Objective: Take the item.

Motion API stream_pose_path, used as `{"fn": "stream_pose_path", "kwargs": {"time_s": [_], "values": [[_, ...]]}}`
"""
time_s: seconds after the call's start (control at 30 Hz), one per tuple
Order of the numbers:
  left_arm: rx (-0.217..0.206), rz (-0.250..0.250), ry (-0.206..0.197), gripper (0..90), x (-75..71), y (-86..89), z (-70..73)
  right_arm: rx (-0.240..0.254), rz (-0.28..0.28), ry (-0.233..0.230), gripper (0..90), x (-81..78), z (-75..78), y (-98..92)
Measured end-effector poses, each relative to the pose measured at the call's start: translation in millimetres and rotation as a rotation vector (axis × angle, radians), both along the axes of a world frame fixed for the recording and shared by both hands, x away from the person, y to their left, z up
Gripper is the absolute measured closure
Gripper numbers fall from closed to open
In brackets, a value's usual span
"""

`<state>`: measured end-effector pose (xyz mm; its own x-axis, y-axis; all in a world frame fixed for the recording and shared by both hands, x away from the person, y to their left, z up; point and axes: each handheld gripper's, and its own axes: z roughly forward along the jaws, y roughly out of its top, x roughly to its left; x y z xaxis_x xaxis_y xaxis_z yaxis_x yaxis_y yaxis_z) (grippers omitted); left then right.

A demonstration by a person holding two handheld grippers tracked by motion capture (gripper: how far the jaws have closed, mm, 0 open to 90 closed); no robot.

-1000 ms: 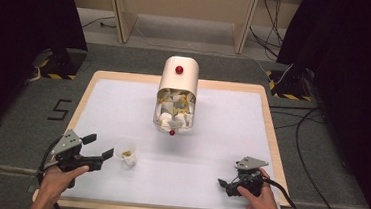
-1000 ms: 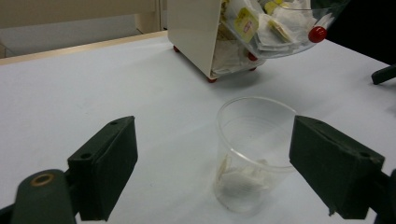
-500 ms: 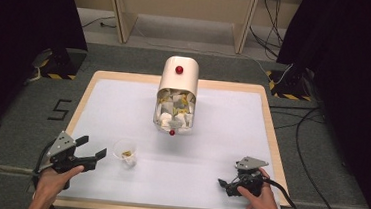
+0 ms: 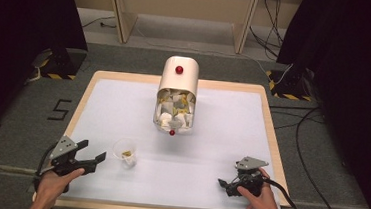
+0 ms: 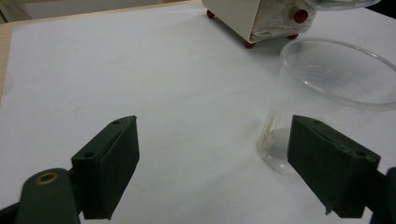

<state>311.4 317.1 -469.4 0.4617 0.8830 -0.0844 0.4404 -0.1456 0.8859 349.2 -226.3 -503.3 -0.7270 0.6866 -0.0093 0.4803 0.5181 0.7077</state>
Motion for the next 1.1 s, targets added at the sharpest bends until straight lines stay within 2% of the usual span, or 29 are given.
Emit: {"fn": "stream_pose_path", "kwargs": {"time_s": [0.43, 1.1], "values": [[0.014, -0.005, 0.035, 16.8, -5.1, -1.4, -15.8, 0.000, -0.001, 0.001, 5.2, -0.1, 0.0, 0.0], [0.037, -0.010, 0.063, 17.2, -19.1, -3.3, -33.3, 0.000, 0.000, 0.000, 5.2, 0.0, 0.0, 0.0]]}}
